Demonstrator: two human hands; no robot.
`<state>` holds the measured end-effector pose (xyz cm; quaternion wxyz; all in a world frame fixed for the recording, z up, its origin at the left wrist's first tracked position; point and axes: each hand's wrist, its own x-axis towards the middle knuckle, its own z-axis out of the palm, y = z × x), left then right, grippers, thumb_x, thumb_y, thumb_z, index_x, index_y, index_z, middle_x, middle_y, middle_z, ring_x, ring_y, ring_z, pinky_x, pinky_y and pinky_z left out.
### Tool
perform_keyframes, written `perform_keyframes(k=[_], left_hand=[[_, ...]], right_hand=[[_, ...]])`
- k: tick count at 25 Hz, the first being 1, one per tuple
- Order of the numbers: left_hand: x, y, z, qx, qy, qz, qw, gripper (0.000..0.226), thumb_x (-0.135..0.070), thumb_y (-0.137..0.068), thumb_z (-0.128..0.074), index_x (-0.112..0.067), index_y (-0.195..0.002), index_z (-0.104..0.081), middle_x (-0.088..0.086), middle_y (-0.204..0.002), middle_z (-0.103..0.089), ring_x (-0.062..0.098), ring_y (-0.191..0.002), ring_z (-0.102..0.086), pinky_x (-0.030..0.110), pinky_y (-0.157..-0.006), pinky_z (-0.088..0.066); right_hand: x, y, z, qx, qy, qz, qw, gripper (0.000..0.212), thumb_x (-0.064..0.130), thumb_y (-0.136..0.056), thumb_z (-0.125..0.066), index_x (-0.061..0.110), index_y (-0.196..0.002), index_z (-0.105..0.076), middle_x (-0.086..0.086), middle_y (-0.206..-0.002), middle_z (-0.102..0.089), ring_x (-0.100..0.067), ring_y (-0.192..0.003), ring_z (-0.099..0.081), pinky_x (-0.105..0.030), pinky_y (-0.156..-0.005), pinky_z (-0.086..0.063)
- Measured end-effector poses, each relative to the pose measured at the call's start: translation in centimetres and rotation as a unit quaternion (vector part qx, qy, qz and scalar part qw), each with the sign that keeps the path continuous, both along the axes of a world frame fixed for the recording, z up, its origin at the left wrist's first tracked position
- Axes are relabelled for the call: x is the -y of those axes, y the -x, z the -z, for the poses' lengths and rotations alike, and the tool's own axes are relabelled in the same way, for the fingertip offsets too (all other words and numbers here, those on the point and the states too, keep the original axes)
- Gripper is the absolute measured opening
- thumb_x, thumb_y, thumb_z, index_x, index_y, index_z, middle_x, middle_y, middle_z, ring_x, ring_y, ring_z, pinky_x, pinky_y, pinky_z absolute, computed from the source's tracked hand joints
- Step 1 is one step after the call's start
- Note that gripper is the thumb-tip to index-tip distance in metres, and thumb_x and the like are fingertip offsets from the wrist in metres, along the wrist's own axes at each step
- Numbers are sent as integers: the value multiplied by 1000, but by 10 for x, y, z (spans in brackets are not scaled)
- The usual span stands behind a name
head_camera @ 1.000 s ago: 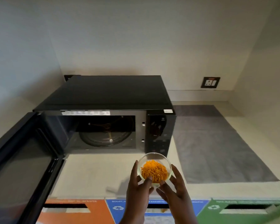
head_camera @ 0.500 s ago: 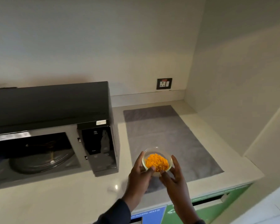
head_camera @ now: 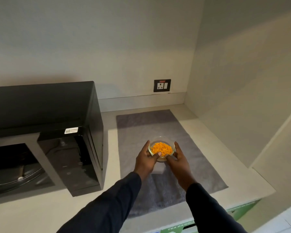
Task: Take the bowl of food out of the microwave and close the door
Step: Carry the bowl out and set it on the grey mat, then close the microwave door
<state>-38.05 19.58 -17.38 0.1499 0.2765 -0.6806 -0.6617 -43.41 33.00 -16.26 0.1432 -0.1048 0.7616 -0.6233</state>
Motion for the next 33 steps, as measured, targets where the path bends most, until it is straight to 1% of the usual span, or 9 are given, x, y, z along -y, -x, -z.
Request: perform_keyframes(k=[6, 10, 12, 14, 17, 20, 22, 27, 33], left_hand=[[2, 14, 3, 10, 46, 2, 999, 83, -25, -90, -79, -22, -160, -34, 7, -149, -57, 23, -130, -59, 34, -108, -51], [-6, 6, -11, 30, 109, 12, 994, 74, -29, -95, -73, -20, -159, -36, 8, -147, -58, 28, -134, -57, 38, -110, -50], [-9, -6, -24, 46, 197, 42, 978, 68, -33, -94, -73, -18, -152, -42, 12, -137, -64, 29, -126, -60, 40, -105, -51], [-12, -29, -39, 70, 279, 93, 953, 69, -37, -92, -73, -21, -151, -42, 12, -132, -60, 27, -123, -58, 37, -101, -50], [-7, -80, -61, 73, 402, 133, 903, 70, -44, -93, -68, -24, -154, -40, 2, -144, -49, 19, -132, -51, 34, -106, -48], [8, -134, -88, 82, 498, 116, 855, 67, -52, -95, -60, -30, -155, -38, -7, -152, -45, 14, -136, -48, 32, -108, -48], [26, -172, -119, 83, 541, 99, 831, 60, -52, -96, -58, -31, -151, -44, -8, -148, -49, 13, -133, -51, 32, -105, -50], [85, -273, -209, 100, 668, 80, 733, 39, -50, -94, -53, -26, -121, -68, -4, -112, -66, 19, -102, -63, 35, -83, -54], [178, -404, -272, 209, 738, 14, 641, 47, -59, -95, -46, -21, -110, -70, 1, -104, -64, 23, -94, -64, 39, -75, -54]], right_hand=[[7, 27, 16, 11, -33, -17, 999, 76, 24, -95, -61, 30, -160, -23, -7, -133, -61, -26, -123, -60, -43, -109, -48], [4, 25, 17, 10, -32, -10, 999, 77, 30, -96, -64, 29, -161, -21, -12, -148, -57, -32, -132, -57, -50, -113, -46], [1, 17, 11, -41, -72, 37, 996, 77, 33, -95, -66, 23, -160, -26, -13, -153, -51, -30, -135, -54, -44, -112, -45], [-4, -2, -1, -108, -93, 92, 986, 67, 32, -95, -66, 18, -154, -37, -14, -148, -55, -27, -122, -62, -33, -97, -49], [-3, -43, -31, -217, -68, 102, 968, 48, 20, -93, -66, 16, -139, -55, -10, -134, -61, -24, -102, -68, -26, -82, -50], [14, -90, -68, -375, -32, 65, 924, 37, 20, -92, -63, 7, -127, -63, -11, -121, -64, -23, -102, -66, -12, -88, -47], [35, -125, -98, -416, -14, 14, 909, 39, 23, -93, -61, 6, -128, -62, -9, -123, -63, -18, -106, -62, -2, -90, -40], [102, -200, -165, -456, -23, -111, 883, 47, 30, -96, -62, 19, -140, -53, -3, -146, -53, -16, -134, -49, -31, -109, -44], [164, -256, -176, -481, -152, -156, 849, 67, 40, -93, -65, 19, -152, -42, -10, -163, -35, -30, -151, -31, -49, -121, -32]])
